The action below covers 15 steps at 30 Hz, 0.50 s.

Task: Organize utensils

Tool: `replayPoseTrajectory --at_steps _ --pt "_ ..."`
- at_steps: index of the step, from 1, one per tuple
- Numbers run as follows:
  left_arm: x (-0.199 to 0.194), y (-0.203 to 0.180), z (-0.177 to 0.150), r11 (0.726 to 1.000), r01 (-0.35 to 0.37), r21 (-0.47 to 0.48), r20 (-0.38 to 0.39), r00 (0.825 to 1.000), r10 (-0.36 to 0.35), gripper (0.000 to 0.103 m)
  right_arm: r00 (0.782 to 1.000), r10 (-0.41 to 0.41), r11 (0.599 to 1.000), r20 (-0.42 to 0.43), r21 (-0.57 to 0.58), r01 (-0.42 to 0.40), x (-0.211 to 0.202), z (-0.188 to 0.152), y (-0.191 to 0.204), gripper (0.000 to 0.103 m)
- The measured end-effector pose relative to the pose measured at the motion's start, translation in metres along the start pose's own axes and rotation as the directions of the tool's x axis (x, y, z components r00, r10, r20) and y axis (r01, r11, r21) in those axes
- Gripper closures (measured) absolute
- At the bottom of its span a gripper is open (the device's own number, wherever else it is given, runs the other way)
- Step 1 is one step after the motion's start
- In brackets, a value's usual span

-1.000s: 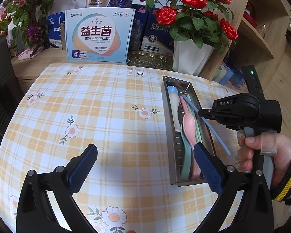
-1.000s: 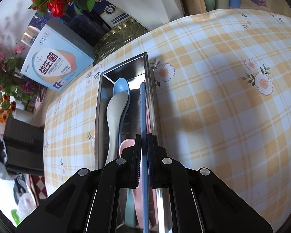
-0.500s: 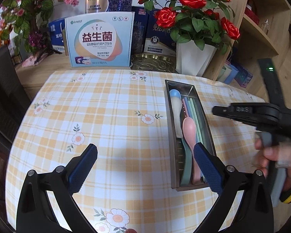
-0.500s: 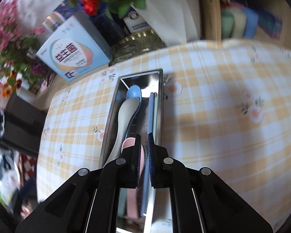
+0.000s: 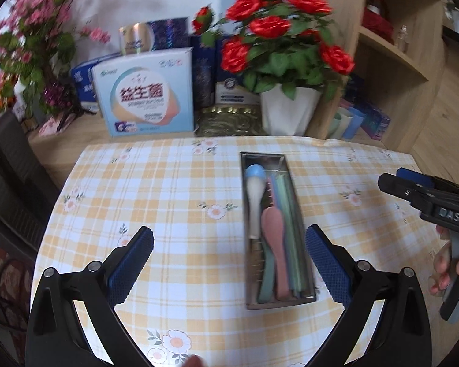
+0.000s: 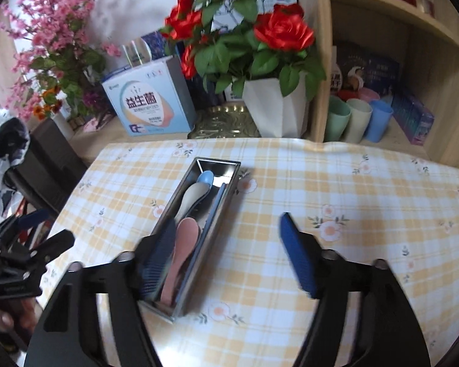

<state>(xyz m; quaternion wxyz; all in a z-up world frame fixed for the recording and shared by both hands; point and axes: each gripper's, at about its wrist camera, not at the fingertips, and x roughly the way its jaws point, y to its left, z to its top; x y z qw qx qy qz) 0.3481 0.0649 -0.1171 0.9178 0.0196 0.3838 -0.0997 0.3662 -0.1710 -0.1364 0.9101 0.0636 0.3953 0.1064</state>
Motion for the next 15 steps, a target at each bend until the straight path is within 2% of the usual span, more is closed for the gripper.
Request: replayPoseTrajectory --at_steps 1,2,6,10,15 --pt "-0.003 -0.005 0.001 1.0 0.003 0.011 0.006 1.0 -0.003 0.006 1.0 0.001 1.0 0.008 -0.004 -0.001 -0.009 -0.001 -0.004 0.017" --pt "-0.008 -0.011 0.003 1.0 0.004 0.025 0.015 1.0 -0.004 0.006 1.0 -0.004 1.0 0.019 -0.007 0.004 -0.015 -0.002 -0.005 0.014" --pt "-0.025 -0.033 0.01 0.998 0.008 0.058 0.049 0.999 -0.01 0.006 0.997 -0.027 1.0 0.078 0.001 0.027 -0.046 -0.005 -0.015 0.014" --pt "-0.046 -0.05 0.018 0.997 -0.01 0.078 0.097 0.995 0.002 0.006 0.991 -0.022 0.999 0.131 0.039 0.017 -0.076 -0.003 -0.025 0.014" --pt "-0.083 -0.069 0.032 0.996 -0.046 0.076 0.212 0.977 0.029 0.006 0.979 -0.026 0.998 0.202 0.054 0.015 -0.119 0.002 -0.031 0.014"
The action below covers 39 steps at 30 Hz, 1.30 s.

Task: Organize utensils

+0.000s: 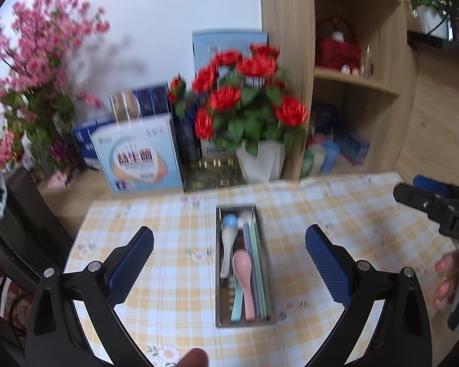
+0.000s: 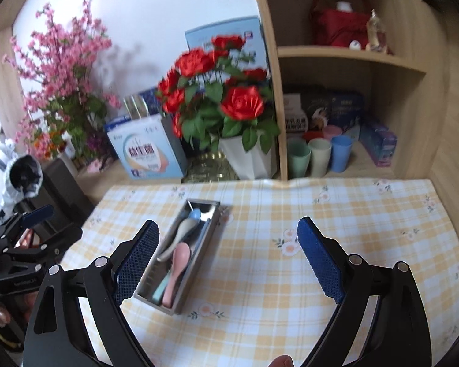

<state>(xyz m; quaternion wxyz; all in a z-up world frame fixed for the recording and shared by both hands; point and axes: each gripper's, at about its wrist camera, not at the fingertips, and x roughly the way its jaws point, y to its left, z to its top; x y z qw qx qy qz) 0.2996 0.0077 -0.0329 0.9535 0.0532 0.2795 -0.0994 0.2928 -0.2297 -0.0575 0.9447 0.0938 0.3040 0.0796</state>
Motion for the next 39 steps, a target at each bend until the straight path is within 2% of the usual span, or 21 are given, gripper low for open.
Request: replayPoseTrajectory --at_steps 3,9,15,19,39 --pt "-0.019 -0.006 0.015 1.0 0.015 -0.008 0.047 0.999 -0.015 0.006 0.999 -0.006 1.0 0.038 0.001 0.006 -0.021 0.006 -0.001 0.014" --pt "-0.061 -0.016 0.04 1.0 -0.005 -0.018 0.131 0.991 0.007 0.006 0.989 -0.029 0.999 0.143 -0.03 0.033 -0.068 0.018 0.004 0.014" --pt "-0.091 -0.017 0.044 0.998 0.009 -0.066 0.192 0.981 0.004 0.006 0.976 -0.049 0.998 0.212 -0.024 0.056 -0.104 0.018 0.008 0.014" --pt "-0.096 -0.023 0.038 0.999 -0.017 -0.038 0.199 0.98 0.024 0.006 0.974 -0.051 0.997 0.221 -0.042 0.062 -0.115 0.014 0.013 0.014" --pt "-0.098 -0.026 0.035 0.999 -0.009 -0.043 0.182 0.983 0.017 0.006 0.97 -0.049 0.996 0.238 -0.064 0.066 -0.122 0.01 0.018 0.014"
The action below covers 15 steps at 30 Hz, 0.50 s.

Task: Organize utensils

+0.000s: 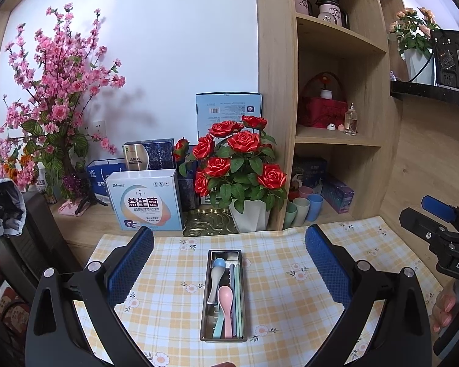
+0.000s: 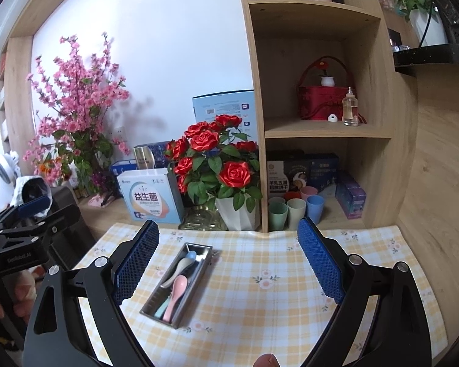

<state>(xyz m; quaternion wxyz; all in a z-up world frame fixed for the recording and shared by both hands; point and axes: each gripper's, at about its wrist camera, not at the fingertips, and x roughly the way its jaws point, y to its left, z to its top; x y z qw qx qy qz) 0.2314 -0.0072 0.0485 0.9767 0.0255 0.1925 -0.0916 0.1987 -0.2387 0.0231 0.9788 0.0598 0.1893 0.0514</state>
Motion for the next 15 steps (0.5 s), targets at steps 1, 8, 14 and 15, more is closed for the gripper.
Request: replayPoseTrajectory --at_steps 1,8,14,15 --pt "0.0 0.0001 0.0 1.0 -0.001 0.001 0.001 1.0 0.001 0.006 1.0 0.0 1.0 -0.001 0.0 0.0 0.0002 0.0002 0.0 0.014" --pt "-0.0012 -0.0002 -0.0007 1.0 0.0 0.001 -0.004 1.0 0.0 0.006 1.0 -0.011 1.0 0.008 0.004 0.011 -0.0012 0.0014 -0.0024 0.014" --pt "-0.0023 -0.0001 -0.0016 1.0 0.011 -0.002 -0.006 1.0 -0.011 0.006 1.0 -0.021 1.0 0.012 0.007 0.021 -0.004 0.0014 -0.0036 0.014" --pt "-0.0031 0.0006 -0.002 1.0 0.017 -0.006 -0.005 1.0 -0.017 0.006 1.0 -0.022 1.0 0.013 0.007 0.022 -0.0043 0.0013 -0.0041 0.014"
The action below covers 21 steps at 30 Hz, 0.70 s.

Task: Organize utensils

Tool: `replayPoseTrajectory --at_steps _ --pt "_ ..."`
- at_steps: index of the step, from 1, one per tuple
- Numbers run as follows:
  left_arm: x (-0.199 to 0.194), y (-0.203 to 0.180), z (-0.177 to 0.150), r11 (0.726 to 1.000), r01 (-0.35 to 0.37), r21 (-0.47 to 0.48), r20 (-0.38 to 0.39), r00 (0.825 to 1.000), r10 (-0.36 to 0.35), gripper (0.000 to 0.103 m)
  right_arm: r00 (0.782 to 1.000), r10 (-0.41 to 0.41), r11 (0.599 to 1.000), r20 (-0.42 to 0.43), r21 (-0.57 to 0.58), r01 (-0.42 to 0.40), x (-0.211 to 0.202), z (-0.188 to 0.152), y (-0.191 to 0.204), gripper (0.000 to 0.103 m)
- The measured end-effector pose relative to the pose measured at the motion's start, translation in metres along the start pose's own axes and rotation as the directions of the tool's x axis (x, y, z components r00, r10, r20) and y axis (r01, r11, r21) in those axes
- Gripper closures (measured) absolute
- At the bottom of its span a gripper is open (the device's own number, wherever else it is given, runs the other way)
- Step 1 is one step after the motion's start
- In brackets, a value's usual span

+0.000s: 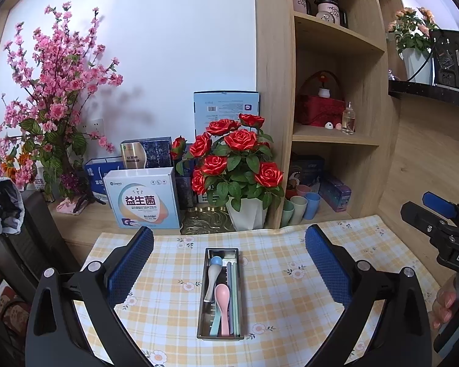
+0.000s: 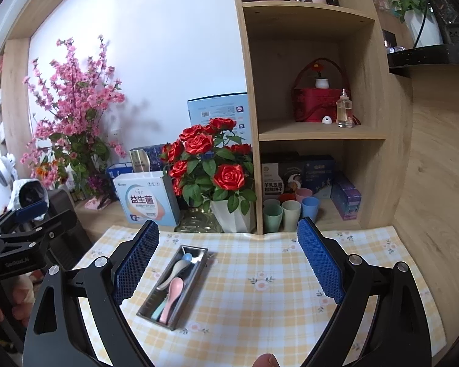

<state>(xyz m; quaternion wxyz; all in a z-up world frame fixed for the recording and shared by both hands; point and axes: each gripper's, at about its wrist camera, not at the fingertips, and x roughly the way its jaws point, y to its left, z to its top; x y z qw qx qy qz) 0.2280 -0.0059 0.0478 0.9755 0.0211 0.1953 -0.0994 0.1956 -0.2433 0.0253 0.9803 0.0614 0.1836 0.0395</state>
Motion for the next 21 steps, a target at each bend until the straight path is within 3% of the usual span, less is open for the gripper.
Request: replayPoseTrajectory --at_steps 21 --pt "-0.0059 0.001 -0.0025 1.0 -0.017 0.008 0.004 1.0 0.017 0.006 0.999 -0.039 0.999 0.015 0.005 0.038 -0.0079 0.0009 -0.004 0.014"
